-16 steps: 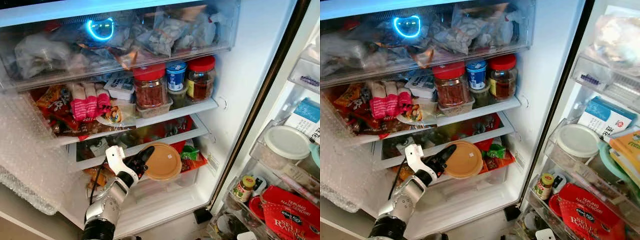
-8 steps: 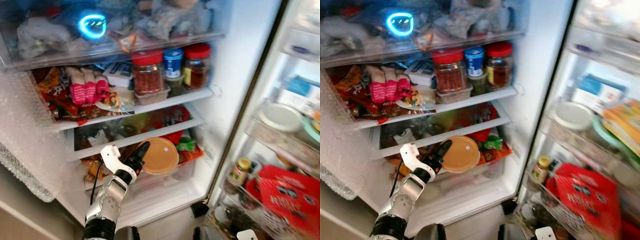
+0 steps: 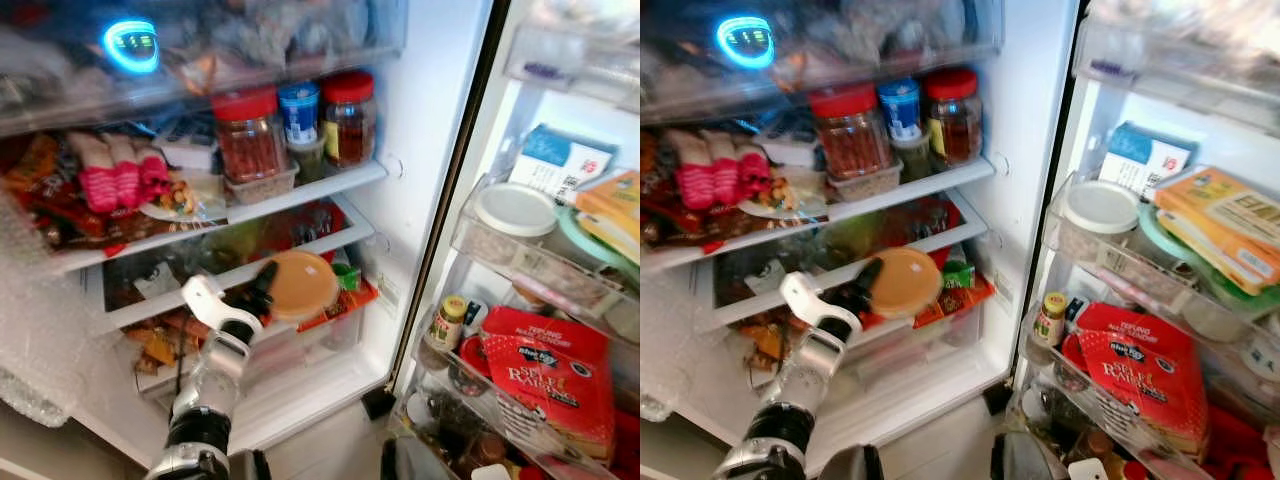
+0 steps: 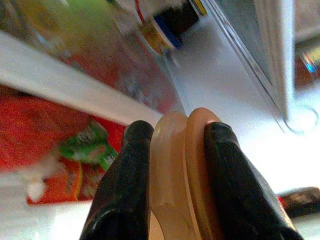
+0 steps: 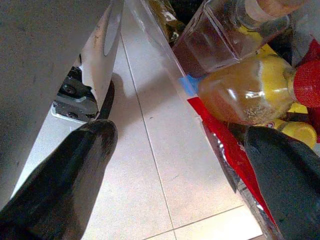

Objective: Restocking fridge

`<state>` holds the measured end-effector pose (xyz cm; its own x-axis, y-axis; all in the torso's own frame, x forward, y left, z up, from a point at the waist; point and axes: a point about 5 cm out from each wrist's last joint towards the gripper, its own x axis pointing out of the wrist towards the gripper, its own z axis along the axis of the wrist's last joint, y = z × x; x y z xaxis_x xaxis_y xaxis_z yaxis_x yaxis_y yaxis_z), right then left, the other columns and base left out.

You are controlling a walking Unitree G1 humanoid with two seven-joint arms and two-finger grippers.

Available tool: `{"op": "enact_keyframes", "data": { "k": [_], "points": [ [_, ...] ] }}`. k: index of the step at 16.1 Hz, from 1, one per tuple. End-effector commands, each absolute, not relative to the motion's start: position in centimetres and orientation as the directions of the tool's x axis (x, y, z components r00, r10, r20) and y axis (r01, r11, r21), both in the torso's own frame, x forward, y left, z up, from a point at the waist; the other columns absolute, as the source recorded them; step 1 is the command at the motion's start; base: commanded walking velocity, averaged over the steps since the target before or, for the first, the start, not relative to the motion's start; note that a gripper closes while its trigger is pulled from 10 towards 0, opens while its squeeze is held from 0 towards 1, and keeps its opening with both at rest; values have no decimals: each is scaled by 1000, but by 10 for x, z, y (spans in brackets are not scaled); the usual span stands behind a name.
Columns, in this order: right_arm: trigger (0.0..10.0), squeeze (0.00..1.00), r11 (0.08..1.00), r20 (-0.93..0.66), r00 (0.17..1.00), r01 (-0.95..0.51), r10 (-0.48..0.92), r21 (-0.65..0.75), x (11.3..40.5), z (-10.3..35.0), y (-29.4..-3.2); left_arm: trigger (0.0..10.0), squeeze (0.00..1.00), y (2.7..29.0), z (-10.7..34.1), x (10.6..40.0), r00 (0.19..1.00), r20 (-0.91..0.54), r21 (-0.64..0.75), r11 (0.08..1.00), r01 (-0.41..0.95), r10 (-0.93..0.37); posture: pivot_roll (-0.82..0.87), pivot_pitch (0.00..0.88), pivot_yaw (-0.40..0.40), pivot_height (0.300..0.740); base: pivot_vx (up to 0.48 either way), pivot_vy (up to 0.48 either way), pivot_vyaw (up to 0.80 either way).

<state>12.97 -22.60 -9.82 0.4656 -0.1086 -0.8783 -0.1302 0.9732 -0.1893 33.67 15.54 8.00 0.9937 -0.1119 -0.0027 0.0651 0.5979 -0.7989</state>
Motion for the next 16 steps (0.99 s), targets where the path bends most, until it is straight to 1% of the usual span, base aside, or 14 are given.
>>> {"op": "enact_keyframes", "data": {
  "k": [1, 2, 3, 5, 7, 11, 16],
  "points": [
    [10000, 0, 976, -880, 467, -140, -81, -164, 132, -99, -218, 10000, 0, 159, 86, 343, 997, 8, -793, 607, 54, -79, -104, 0, 30, 611, 0, 0, 0],
    [10000, 0, 977, -880, 468, -138, -82, -165, 132, -99, -218, 10000, 0, 163, 88, 346, 999, 7, -796, 604, 29, -38, -107, 0, 30, 611, 0, 0, 0],
    [10000, 0, 977, -880, 468, -135, -83, -164, 132, -99, -218, 10000, 0, 164, 88, 346, 1000, 4, -791, 611, 21, -28, -109, 0, 30, 611, 0, 0, 0],
    [10000, 0, 979, -877, 474, -127, -81, -159, 132, -99, -218, 10000, 0, 172, 88, 347, 1000, 0, -780, 626, -19, 31, -106, 0, 29, 611, 0, 0, 0],
    [10000, 0, 980, -876, 476, -126, -79, -157, 132, -99, -218, 10000, 0, 175, 88, 348, 999, -1, -779, 627, -29, 45, -104, 0, 28, 611, 0, 0, 0],
    [10000, 0, 979, -876, 476, -127, -78, -156, 132, -99, -218, 10000, 0, 188, 87, 350, 994, -10, -766, 638, -77, 107, -110, 0, 25, 611, 0, 0, 0],
    [10000, 0, 976, -877, 474, -140, -80, -164, 132, -99, -219, 10000, 0, 192, 87, 351, 992, -8, -767, 636, -85, 123, -109, 0, 19, 611, 0, 0, 0]
  ]
}}
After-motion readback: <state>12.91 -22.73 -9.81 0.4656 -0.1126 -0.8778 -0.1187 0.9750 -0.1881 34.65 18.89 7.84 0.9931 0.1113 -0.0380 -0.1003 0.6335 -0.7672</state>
